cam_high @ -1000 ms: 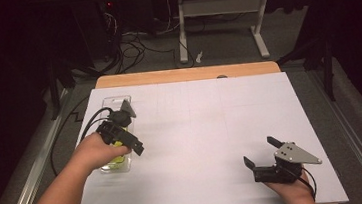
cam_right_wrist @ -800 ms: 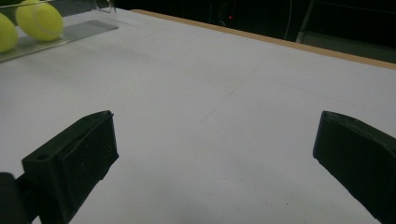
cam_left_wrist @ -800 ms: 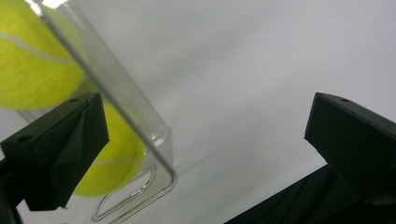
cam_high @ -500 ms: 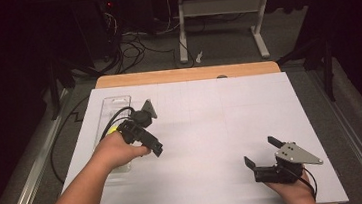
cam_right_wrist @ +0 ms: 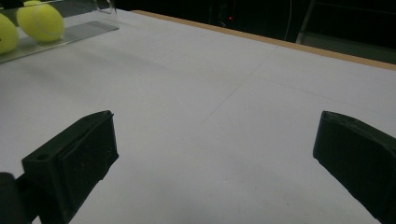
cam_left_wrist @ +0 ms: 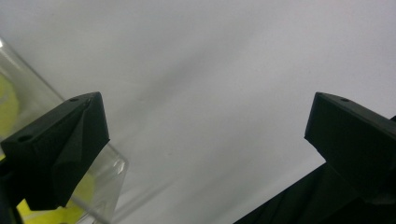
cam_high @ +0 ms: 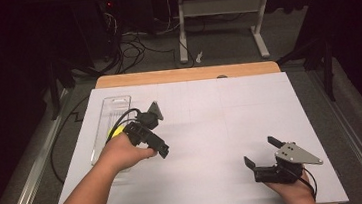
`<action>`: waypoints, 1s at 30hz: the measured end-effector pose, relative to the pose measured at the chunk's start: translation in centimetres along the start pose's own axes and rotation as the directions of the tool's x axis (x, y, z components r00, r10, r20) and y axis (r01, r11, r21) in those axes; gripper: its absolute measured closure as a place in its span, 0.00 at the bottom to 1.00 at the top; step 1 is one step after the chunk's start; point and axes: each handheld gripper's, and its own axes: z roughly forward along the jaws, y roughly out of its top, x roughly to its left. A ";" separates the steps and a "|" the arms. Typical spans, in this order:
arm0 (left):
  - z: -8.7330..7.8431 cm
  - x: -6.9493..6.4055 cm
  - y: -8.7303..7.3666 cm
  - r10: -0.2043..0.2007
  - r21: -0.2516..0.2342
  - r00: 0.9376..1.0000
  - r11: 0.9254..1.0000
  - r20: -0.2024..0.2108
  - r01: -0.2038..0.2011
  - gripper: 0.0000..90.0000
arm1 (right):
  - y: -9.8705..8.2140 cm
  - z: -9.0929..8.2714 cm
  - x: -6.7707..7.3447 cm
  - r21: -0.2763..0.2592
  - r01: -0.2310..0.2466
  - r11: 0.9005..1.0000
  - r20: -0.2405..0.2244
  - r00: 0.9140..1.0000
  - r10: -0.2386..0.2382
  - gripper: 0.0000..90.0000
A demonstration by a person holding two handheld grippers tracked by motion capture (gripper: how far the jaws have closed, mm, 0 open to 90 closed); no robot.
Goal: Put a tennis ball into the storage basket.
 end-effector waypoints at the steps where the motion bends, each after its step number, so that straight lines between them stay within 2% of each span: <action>1: 0.4 -0.1 0.0 0.002 0.000 1.000 1.000 0.004 -0.002 0.01 | 0.0 0.0 0.0 0.000 0.001 1.000 0.000 1.000 -0.001 0.01; 6: 2.4 -0.6 -0.2 0.022 0.007 0.999 1.000 0.030 -0.022 0.01 | 0.0 0.0 0.0 -0.001 -0.001 1.000 -0.001 1.000 0.001 0.01; 16: 5.5 -1.0 -0.7 0.028 0.006 0.999 1.000 0.040 -0.028 0.01 | 0.0 -0.1 0.1 -0.005 -0.002 1.000 0.001 1.000 0.002 0.01; 20: 6.5 -0.8 -1.1 0.028 -0.015 0.999 1.000 0.044 -0.027 0.01 | 0.0 -0.1 0.0 -0.004 -0.005 1.000 0.002 1.000 0.005 0.01; 23: 6.6 -0.9 -1.6 0.033 -0.063 0.999 0.998 0.043 -0.031 0.01 | 0.0 -0.1 0.0 -0.007 -0.004 1.000 0.004 1.000 0.004 0.00; 25: 6.4 -1.1 -2.3 0.058 -0.113 0.998 0.992 0.039 -0.054 0.02 | 0.0 -0.2 0.1 -0.008 -0.003 1.000 0.003 1.000 0.003 0.01; 27: 6.1 -1.2 -3.0 0.080 -0.175 0.995 0.982 0.056 -0.069 0.02 | 0.0 -0.2 0.1 -0.008 -0.003 1.000 0.003 1.000 0.003 0.01; 30: 5.9 -1.1 -4.4 0.115 -0.282 0.991 0.955 0.069 -0.091 0.03 | 0.0 -0.1 0.1 -0.006 -0.006 1.000 0.002 1.000 0.006 0.01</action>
